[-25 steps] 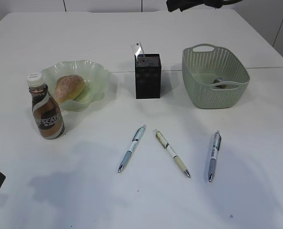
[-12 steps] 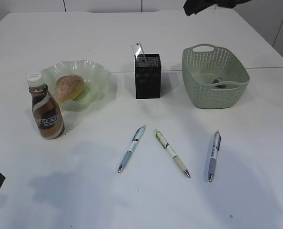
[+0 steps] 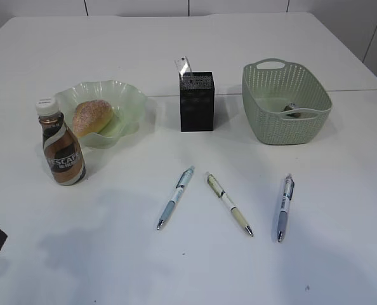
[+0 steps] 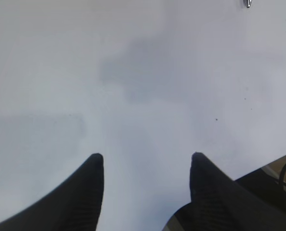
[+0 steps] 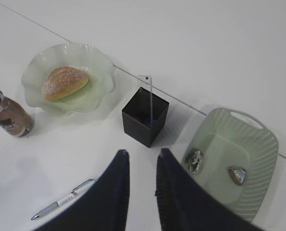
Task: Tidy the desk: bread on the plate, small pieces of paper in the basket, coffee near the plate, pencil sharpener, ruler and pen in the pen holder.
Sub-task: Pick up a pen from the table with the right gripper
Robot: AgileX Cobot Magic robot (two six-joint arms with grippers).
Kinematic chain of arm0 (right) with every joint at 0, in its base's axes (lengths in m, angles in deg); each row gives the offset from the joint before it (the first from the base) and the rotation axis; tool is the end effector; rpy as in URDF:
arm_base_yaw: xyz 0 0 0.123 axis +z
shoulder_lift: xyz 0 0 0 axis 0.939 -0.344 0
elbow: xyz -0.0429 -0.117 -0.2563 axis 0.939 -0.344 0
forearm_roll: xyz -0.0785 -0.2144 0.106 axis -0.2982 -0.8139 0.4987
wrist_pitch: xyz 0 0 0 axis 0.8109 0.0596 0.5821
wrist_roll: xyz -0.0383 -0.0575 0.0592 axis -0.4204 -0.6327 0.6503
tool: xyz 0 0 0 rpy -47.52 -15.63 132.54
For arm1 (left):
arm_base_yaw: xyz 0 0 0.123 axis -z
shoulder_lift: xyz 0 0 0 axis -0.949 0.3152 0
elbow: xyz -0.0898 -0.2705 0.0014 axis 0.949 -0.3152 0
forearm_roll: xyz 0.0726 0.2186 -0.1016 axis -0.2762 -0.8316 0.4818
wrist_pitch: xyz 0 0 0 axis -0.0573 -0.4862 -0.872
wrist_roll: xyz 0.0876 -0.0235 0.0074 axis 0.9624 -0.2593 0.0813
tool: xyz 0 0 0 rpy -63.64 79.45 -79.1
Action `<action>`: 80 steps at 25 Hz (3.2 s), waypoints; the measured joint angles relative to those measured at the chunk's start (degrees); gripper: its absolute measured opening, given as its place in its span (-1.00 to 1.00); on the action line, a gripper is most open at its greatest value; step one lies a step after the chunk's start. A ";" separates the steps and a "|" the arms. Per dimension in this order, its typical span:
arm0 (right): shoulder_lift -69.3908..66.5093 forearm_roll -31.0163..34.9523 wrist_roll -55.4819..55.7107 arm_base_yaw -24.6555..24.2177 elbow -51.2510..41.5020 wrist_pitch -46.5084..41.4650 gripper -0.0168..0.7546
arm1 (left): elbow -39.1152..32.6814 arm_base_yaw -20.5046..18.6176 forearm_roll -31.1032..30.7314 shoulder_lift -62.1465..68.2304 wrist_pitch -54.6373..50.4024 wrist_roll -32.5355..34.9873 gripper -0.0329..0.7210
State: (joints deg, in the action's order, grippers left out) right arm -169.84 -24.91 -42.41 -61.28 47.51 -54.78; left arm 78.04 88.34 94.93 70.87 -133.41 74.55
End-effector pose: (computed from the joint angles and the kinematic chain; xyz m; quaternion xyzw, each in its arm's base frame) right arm 0.3468 0.0782 0.4756 -0.2577 0.8668 0.0978 0.4155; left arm 0.1757 -0.0649 0.2387 0.1248 0.9667 -0.0994 0.2001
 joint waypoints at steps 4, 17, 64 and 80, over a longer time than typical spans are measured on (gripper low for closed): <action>4.58 0.00 0.00 0.00 0.00 -2.04 -0.51 | 0.00 0.00 0.00 0.00 1.07 0.00 0.15; 16.50 -0.44 2.13 0.00 -23.71 -1.93 -0.54 | 0.00 0.00 0.10 0.00 3.50 0.00 0.15; -0.81 -2.85 38.06 0.00 -64.00 35.97 -0.03 | 0.00 0.00 1.03 0.00 4.30 0.00 0.15; -13.07 -11.87 53.10 0.00 -50.17 24.81 -0.03 | 0.00 0.00 1.40 0.00 4.64 0.00 0.15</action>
State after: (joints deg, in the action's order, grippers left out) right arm -182.91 -36.79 10.69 -61.28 -2.66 -29.97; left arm 78.04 88.34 96.33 70.87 -128.77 74.55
